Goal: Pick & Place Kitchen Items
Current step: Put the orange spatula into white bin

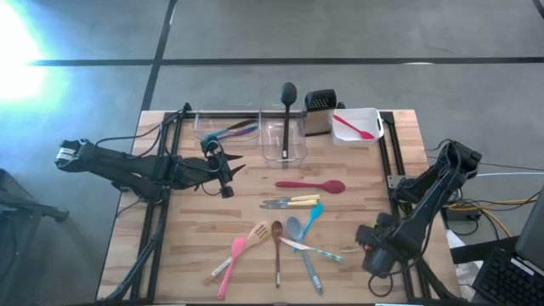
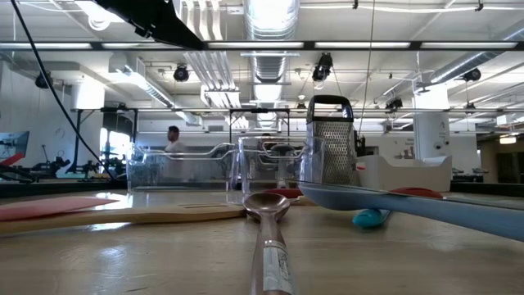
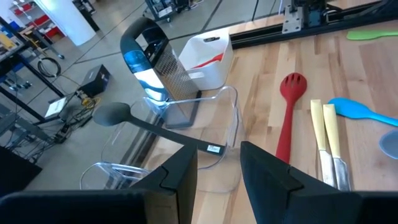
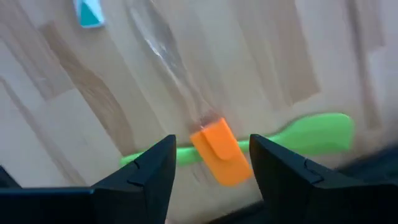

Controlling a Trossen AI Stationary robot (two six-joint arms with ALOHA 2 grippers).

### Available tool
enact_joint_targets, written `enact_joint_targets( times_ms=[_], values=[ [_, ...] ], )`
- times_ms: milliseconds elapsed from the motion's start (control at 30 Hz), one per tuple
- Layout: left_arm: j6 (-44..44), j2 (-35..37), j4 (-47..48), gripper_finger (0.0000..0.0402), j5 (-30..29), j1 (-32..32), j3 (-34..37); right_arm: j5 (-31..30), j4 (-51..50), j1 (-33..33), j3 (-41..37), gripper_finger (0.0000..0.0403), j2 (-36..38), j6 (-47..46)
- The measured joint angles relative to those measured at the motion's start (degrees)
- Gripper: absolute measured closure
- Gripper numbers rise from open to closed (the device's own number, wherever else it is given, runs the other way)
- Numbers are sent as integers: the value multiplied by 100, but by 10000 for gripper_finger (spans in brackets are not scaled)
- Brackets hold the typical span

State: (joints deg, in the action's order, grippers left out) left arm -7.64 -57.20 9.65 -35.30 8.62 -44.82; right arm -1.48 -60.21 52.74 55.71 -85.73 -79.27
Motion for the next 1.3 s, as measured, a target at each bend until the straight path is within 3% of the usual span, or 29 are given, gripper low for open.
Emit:
enact_joint_targets(
  times_ms=[367, 600, 967, 1133, 1300],
  values=[
    [-27, -1, 15, 275, 91, 0, 0, 179, 687, -31, -589, 207, 4, -179],
    [-31, -1, 35, 276, 113, 0, 0, 461, 1652, -29, -1253, 207, 10, -251],
    [-24, -1, 42, 276, 128, 0, 4, 479, 1767, -30, -1750, 225, 35, -177],
    [-22, -1, 42, 278, 128, 0, 5, 459, 1734, -30, -1769, 266, 33, -164],
    [-18, -1, 42, 282, 126, 0, 7, 453, 1692, -30, -1765, 347, 39, -157]
  ],
)
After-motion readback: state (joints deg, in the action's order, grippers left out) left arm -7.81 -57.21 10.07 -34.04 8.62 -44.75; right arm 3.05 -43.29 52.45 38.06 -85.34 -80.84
